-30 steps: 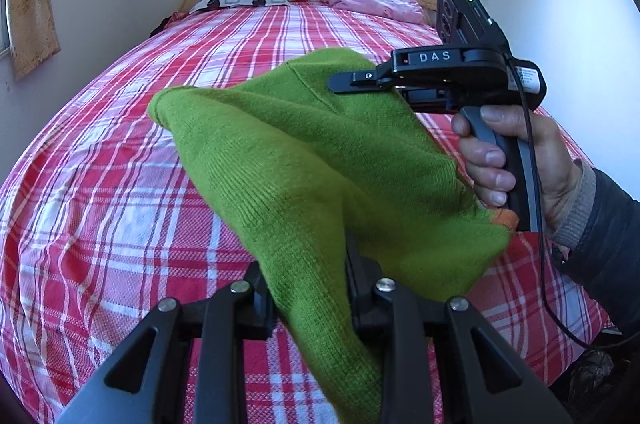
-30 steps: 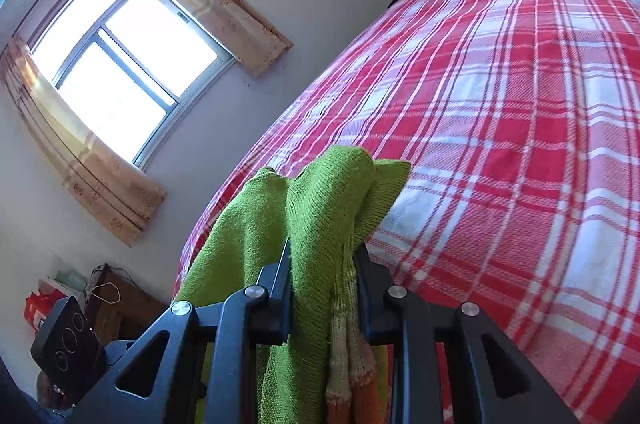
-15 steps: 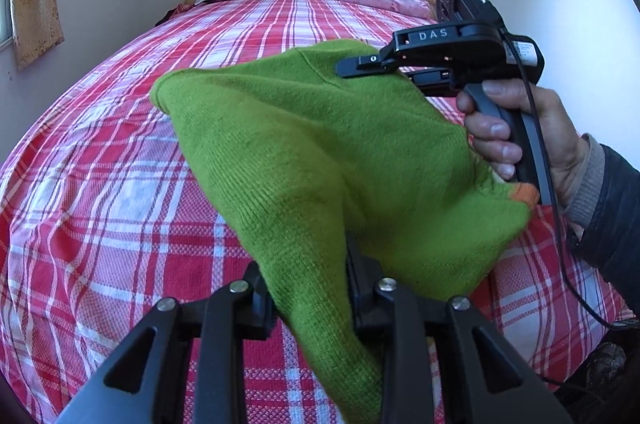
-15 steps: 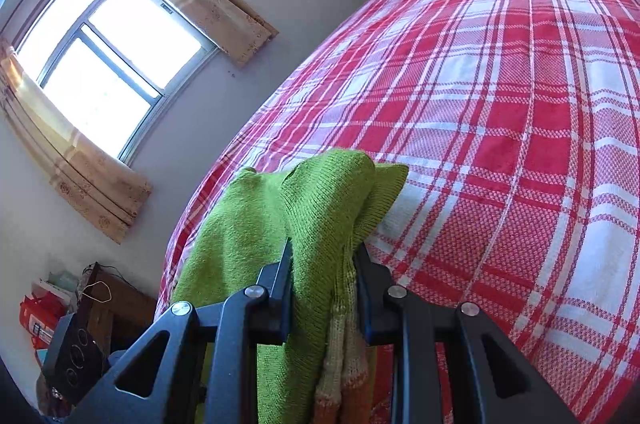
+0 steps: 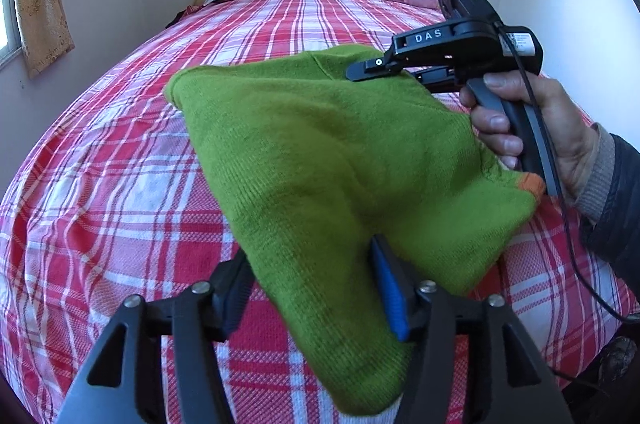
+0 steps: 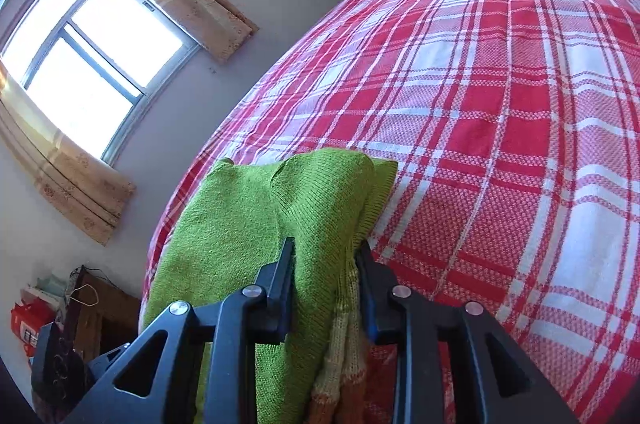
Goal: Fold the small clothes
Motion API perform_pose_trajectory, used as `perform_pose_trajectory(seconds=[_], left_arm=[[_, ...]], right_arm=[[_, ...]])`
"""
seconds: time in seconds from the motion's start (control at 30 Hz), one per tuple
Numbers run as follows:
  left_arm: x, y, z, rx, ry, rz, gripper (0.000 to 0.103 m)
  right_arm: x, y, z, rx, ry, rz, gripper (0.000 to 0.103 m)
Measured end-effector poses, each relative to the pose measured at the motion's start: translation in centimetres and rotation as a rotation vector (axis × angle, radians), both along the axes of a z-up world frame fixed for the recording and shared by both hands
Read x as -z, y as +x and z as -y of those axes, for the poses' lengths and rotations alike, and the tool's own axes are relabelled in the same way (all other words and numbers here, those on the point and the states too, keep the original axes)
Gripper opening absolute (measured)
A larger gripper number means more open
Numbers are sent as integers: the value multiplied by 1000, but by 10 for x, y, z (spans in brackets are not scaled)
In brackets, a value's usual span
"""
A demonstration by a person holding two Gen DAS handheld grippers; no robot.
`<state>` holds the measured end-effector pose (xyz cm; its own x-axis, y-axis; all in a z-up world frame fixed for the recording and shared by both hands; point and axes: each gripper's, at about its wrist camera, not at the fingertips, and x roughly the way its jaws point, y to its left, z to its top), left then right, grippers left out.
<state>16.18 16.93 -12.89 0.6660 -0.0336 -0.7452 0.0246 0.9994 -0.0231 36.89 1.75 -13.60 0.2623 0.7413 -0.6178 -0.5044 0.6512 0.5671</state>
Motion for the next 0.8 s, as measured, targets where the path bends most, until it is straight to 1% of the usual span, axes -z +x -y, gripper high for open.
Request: perform_pose_trajectory(seconds=[0.07,0.13,0.23,0.27,0.33,0.37,0.43,0.47,0.53,0.57,0.63,0.67,0.7,0.73,0.77,0.8], left_arm=[[-3,-4,-2,-11,11,4,63],[-6,-6,-5,-21,22,8,64],[-17,-10,-12,-51,20,38,65],[-21,-11,-15,-65,20,51,70],[-26,-8,-24,-105,31,73,77],[-27,-5,-28,-122,39,77,77],[-26,2,-36,-148,44,76,77],[-26,4,-40,-164,42,81,78],[-27,11,-48,-210,38,99,78],[-28,14,-52,-227,30,110,78],[-29,22,-59,-256,8,143,80],[-27,28,-60,-269,15,140,81],[-24,35,-60,-280,31,124,81],[-20,41,-59,-278,44,105,81],[-15,46,-57,-273,55,82,81],[-10,50,-56,-271,71,60,81]], right_arm=[[0,-2,0,-2,-13,8,30],[0,-4,0,-9,-31,18,30],[3,-6,-1,0,-61,15,34],[4,-5,0,3,-69,18,35],[3,-9,3,6,-79,33,36],[1,-10,5,14,-93,42,39],[-7,-17,14,54,-127,89,41],[-17,-26,20,89,-145,130,41],[-35,-46,23,103,-156,191,41],[-44,-59,23,90,-150,224,41],[-56,-89,17,17,-119,268,43],[-57,-99,13,-23,-108,272,49],[-55,-111,5,-83,-114,266,53],[-52,-115,-1,-96,-145,261,53],[-45,-119,-6,-87,-202,257,53],[-39,-119,-6,-83,-225,250,53]])
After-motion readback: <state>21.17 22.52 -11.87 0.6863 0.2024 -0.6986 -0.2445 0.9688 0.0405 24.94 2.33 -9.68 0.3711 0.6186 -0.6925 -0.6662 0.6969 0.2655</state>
